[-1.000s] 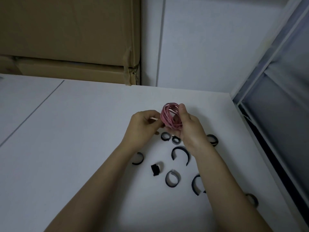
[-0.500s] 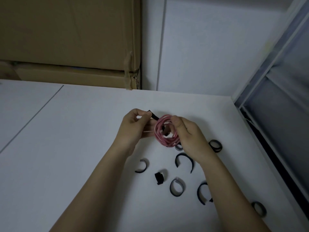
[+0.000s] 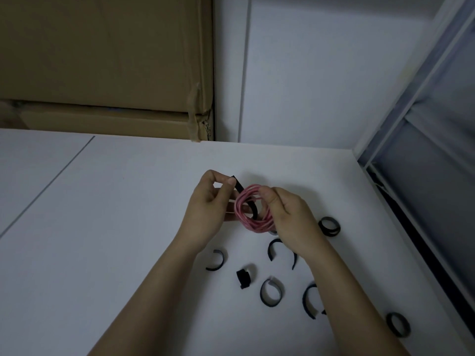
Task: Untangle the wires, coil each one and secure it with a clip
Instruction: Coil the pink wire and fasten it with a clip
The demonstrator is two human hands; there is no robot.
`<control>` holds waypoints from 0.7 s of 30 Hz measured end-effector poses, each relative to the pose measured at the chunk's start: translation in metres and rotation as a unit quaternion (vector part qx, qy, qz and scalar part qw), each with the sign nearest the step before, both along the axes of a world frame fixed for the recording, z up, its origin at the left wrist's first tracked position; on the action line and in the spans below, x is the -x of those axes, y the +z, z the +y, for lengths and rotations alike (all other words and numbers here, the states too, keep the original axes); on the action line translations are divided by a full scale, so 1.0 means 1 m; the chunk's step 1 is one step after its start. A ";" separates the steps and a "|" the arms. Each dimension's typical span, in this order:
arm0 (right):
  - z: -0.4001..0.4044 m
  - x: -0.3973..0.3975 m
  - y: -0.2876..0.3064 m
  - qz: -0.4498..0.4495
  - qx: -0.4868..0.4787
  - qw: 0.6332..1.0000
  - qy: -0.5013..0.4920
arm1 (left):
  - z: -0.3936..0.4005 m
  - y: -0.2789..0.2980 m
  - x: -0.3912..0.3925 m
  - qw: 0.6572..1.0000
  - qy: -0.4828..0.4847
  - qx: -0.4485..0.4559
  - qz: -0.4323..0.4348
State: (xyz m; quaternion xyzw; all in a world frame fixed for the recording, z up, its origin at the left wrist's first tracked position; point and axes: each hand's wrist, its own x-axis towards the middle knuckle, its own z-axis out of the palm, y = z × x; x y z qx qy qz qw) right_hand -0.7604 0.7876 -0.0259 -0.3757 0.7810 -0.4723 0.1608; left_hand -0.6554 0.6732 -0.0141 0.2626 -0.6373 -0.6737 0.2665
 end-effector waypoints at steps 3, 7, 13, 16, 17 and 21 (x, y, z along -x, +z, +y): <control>0.001 -0.001 0.001 -0.012 0.003 1.000 0.006 | 0.000 0.000 0.000 1.000 0.014 -0.023 0.013; 0.002 -0.004 0.003 -0.025 0.008 1.000 0.009 | -0.002 -0.001 0.000 0.997 0.026 -0.068 0.024; 0.002 -0.009 0.003 -0.047 0.013 0.999 0.012 | -0.005 -0.001 -0.002 0.993 0.009 -0.121 -0.004; 0.001 -0.011 0.003 -0.060 0.012 0.998 0.015 | -0.003 0.000 -0.003 0.993 -0.012 -0.110 -0.031; 0.001 -0.011 0.002 -0.063 0.011 0.998 0.019 | -0.003 0.000 -0.004 0.994 -0.013 -0.106 -0.036; 0.002 -0.013 0.001 -0.050 0.001 0.998 0.025 | -0.004 0.002 -0.008 0.993 -0.011 -0.109 -0.037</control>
